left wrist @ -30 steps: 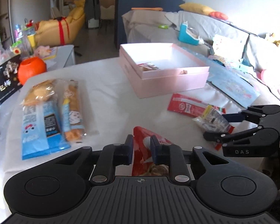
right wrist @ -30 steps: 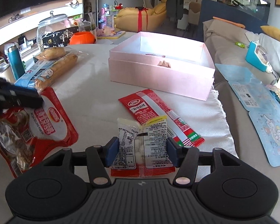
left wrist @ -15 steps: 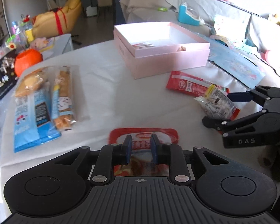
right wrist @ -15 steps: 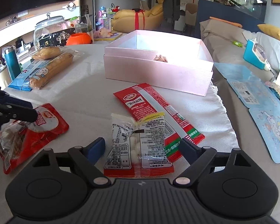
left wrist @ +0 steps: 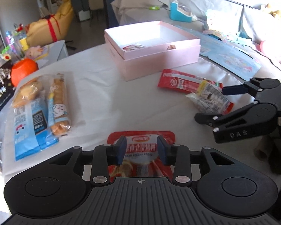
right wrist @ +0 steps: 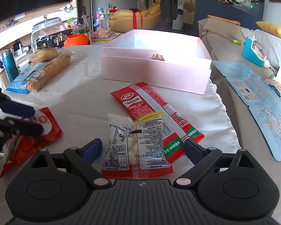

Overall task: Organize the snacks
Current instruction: 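Carry the red pouch with the left tool while the right tool holds the white packet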

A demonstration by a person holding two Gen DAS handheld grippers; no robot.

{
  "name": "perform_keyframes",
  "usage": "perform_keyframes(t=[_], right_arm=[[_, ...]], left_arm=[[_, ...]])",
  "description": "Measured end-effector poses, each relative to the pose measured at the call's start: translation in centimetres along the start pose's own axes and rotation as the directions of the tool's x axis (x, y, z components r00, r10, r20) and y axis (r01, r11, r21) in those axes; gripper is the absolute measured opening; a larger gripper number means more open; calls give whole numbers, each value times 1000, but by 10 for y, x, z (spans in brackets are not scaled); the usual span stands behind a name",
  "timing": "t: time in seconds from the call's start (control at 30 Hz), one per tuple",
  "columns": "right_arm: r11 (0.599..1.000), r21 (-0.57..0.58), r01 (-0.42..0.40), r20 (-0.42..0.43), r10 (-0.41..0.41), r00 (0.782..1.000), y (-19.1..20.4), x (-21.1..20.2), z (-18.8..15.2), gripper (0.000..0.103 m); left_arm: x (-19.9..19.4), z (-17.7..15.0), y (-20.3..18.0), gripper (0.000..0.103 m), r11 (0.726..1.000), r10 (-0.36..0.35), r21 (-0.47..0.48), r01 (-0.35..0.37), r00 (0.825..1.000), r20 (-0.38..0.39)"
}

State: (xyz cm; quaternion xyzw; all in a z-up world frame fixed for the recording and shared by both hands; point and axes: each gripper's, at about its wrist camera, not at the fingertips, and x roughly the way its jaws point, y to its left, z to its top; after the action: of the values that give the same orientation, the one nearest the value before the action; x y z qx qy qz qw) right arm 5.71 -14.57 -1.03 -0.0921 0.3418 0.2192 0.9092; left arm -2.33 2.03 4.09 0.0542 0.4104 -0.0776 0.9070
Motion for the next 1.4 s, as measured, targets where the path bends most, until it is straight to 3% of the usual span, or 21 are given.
perform_keyframes(t=[0.07, 0.13, 0.27, 0.37, 0.5, 0.73, 1.2, 1.3, 1.4], right_arm=[[1000, 0, -1, 0, 1, 1000, 0, 0, 0, 95], [1000, 0, -1, -1, 1, 1000, 0, 0, 0, 95], [1000, 1, -3, -1, 3, 1000, 0, 0, 0, 96], [1000, 1, -3, -1, 3, 1000, 0, 1, 0, 96], [1000, 1, -3, -1, 3, 1000, 0, 1, 0, 97], [1000, -3, -8, -5, 8, 1000, 3, 2, 1, 98], [1000, 4, -26, -30, 27, 999, -1, 8, 3, 103], [1000, -2, -25, -35, 25, 999, 0, 8, 4, 103], [1000, -15, -25, -47, 24, 999, -1, 7, 7, 102]], left_arm=[[1, -3, -3, 43, 999, -23, 22, 24, 999, -33], [3, -6, -13, 49, 997, -2, 77, 4, 1000, -25], [7, -6, -15, 80, 996, -64, 53, 65, 998, -27], [6, -7, -9, 80, 997, -80, 18, 80, 997, -21], [10, -14, 1, 78, 999, 41, 22, -40, 999, -32], [21, -17, 24, 87, 995, -24, -93, 20, 999, -44], [27, -18, 14, 93, 998, -18, -58, 16, 1000, -26], [27, -17, 16, 89, 996, -7, -86, 6, 1000, -16], [21, -13, 18, 71, 994, -26, -110, 25, 1000, -13]])
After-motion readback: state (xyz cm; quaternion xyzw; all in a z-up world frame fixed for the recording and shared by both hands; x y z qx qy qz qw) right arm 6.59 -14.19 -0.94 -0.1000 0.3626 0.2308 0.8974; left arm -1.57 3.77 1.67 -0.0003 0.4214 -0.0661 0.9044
